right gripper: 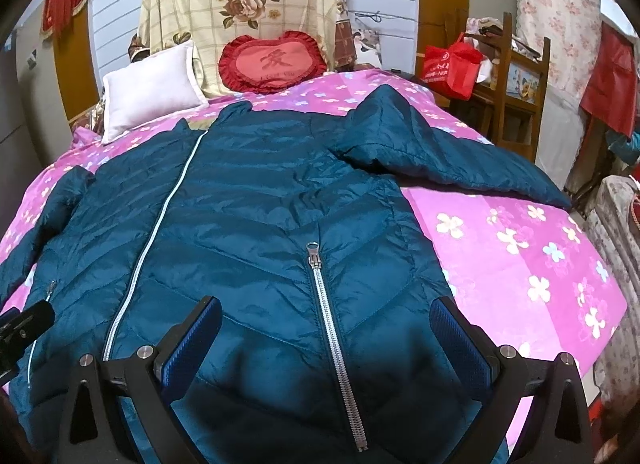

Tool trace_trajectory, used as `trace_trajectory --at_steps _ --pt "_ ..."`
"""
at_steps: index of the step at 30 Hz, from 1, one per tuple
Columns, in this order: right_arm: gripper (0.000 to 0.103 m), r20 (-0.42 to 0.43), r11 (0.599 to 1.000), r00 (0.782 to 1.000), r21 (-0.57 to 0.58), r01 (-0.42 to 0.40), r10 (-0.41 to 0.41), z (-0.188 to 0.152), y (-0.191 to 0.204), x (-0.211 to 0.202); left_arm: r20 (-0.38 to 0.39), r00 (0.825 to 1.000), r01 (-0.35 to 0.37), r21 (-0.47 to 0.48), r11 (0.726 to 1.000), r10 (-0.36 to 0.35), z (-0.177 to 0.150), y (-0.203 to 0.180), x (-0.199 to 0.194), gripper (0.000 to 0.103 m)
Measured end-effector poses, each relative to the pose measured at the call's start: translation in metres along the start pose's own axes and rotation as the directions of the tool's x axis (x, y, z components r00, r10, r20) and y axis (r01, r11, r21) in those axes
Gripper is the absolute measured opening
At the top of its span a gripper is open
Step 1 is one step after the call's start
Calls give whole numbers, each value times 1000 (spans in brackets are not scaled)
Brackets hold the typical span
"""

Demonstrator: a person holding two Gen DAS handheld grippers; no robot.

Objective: Fold large clothes

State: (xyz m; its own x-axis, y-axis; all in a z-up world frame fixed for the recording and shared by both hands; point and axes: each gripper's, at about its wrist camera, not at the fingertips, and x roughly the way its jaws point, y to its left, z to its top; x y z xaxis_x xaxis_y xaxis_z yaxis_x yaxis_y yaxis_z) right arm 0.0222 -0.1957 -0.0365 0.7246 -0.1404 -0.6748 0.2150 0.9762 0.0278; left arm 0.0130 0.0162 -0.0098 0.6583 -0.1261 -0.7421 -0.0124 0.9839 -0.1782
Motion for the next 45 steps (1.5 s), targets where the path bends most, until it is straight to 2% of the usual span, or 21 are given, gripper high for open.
trace_trajectory --at_steps 18,34,40,42,45 --pt "103 -6 1000 1000 -7 19 -19 -2 2 0 0 1000 11 -21 1000 -11 -1 3 0 102" --pt "103 32 1000 999 -3 -10 10 0 3 -11 -4 1000 1 -50 999 -1 -2 10 1 102" --pt "103 68 996 994 -23 -81 83 1 7 -17 -17 1000 -24 -50 998 23 -2 9 4 102" --pt "103 111 989 983 -36 -142 145 1 10 -26 -16 999 -35 -41 999 34 -3 8 3 102" --pt "103 174 981 967 -85 -173 186 1 17 -37 -14 999 -46 -44 998 45 -3 9 3 102"
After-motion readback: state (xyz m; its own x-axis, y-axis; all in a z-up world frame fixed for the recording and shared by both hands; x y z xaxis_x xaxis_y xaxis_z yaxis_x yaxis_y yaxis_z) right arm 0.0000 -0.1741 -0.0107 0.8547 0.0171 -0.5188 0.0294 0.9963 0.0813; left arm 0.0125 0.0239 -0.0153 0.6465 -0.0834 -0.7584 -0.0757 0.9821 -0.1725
